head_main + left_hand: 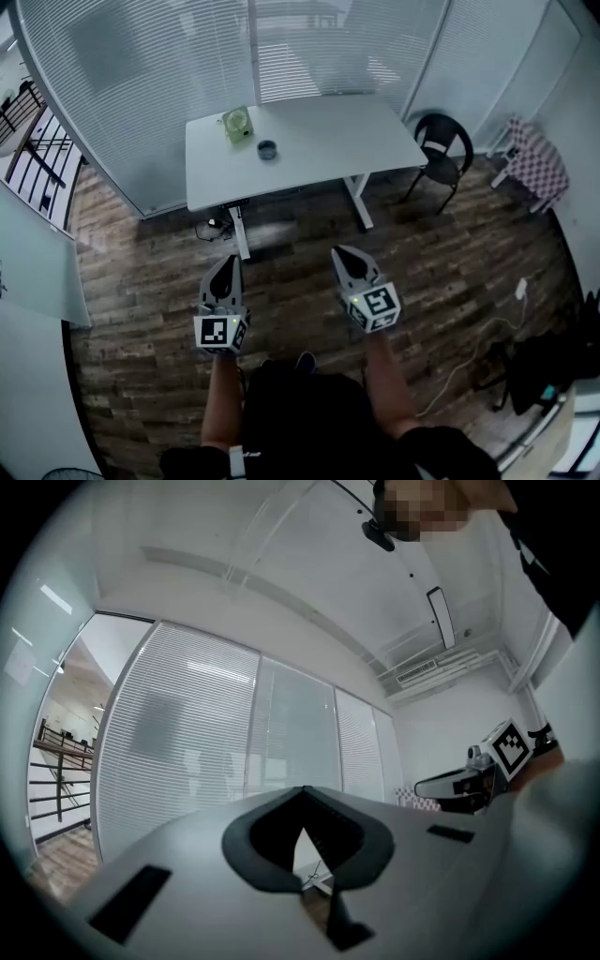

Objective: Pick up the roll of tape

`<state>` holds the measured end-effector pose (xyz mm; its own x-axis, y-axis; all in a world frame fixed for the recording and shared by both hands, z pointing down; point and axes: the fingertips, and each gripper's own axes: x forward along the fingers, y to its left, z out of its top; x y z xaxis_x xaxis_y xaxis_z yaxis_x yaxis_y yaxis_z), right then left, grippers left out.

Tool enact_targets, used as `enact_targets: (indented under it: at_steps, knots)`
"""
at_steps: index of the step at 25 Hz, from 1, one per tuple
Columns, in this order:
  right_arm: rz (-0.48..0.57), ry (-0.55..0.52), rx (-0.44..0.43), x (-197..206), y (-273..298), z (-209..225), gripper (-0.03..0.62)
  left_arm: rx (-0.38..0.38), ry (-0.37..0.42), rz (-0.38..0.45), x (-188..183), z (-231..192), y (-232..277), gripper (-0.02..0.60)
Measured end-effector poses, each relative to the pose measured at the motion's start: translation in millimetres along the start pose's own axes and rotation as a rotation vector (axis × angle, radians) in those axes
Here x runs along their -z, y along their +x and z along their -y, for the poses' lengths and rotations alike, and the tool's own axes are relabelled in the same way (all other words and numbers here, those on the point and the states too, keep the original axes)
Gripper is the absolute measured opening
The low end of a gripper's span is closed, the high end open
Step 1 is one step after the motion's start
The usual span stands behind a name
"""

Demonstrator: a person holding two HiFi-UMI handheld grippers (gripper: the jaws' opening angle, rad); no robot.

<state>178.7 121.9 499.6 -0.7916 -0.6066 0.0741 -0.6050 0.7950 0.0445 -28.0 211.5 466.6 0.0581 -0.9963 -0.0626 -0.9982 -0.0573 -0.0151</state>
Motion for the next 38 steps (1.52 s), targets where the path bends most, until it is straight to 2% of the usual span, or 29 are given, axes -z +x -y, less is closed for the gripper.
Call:
enact_targets:
  at_steps: [9, 18, 22, 38]
  knots:
    - [-0.013, 0.018, -0.009, 10, 10, 17, 0.006, -0.004, -0.003, 0.000, 7, 0, 16, 0.005]
    - [-0.020, 0.019, -0.026, 10, 46, 35, 0.006, 0.018, -0.002, 0.011, 12, -11, 58, 0.005]
    - [-0.021, -0.003, -0.032, 14, 64, 43, 0.006, 0.023, -0.006, 0.010, 17, -21, 76, 0.005]
    - [-0.039, 0.037, -0.015, 18, 145, 91, 0.006, 0.028, -0.011, -0.020, 42, -68, 164, 0.005]
